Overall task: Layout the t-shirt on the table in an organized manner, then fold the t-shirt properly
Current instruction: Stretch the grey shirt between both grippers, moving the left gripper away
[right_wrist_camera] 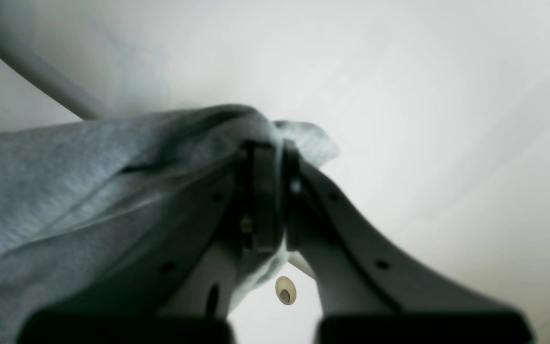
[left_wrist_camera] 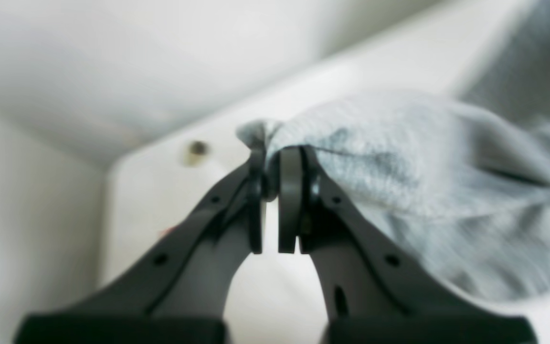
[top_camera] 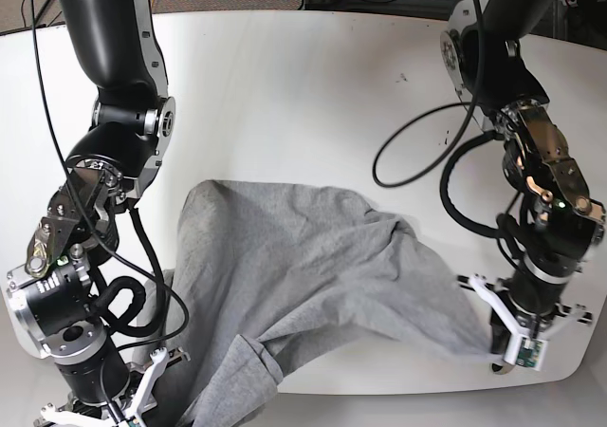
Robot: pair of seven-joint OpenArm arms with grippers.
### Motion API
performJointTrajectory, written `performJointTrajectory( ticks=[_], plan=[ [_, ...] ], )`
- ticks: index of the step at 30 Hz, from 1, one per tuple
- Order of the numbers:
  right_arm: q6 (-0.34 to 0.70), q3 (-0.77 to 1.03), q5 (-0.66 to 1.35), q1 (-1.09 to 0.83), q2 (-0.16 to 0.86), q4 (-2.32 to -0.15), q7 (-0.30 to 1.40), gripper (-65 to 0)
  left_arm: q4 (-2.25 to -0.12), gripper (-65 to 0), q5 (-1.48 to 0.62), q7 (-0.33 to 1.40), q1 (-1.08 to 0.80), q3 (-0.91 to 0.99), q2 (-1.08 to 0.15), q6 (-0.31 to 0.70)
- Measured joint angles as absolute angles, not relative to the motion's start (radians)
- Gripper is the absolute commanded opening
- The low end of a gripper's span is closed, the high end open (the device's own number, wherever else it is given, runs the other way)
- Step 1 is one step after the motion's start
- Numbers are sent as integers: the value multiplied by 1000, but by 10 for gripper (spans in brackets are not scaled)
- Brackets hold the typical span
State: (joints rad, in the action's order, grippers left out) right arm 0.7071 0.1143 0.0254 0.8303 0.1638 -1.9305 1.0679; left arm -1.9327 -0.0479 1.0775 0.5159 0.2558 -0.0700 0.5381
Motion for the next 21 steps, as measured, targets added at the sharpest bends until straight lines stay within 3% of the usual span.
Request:
performJointTrajectory(
  ticks=[21],
  plan=[
    [708,107,30,1224,192,-1581,1059,-650,-1919,-640,-43,1123,974,275,-107,534]
  ],
)
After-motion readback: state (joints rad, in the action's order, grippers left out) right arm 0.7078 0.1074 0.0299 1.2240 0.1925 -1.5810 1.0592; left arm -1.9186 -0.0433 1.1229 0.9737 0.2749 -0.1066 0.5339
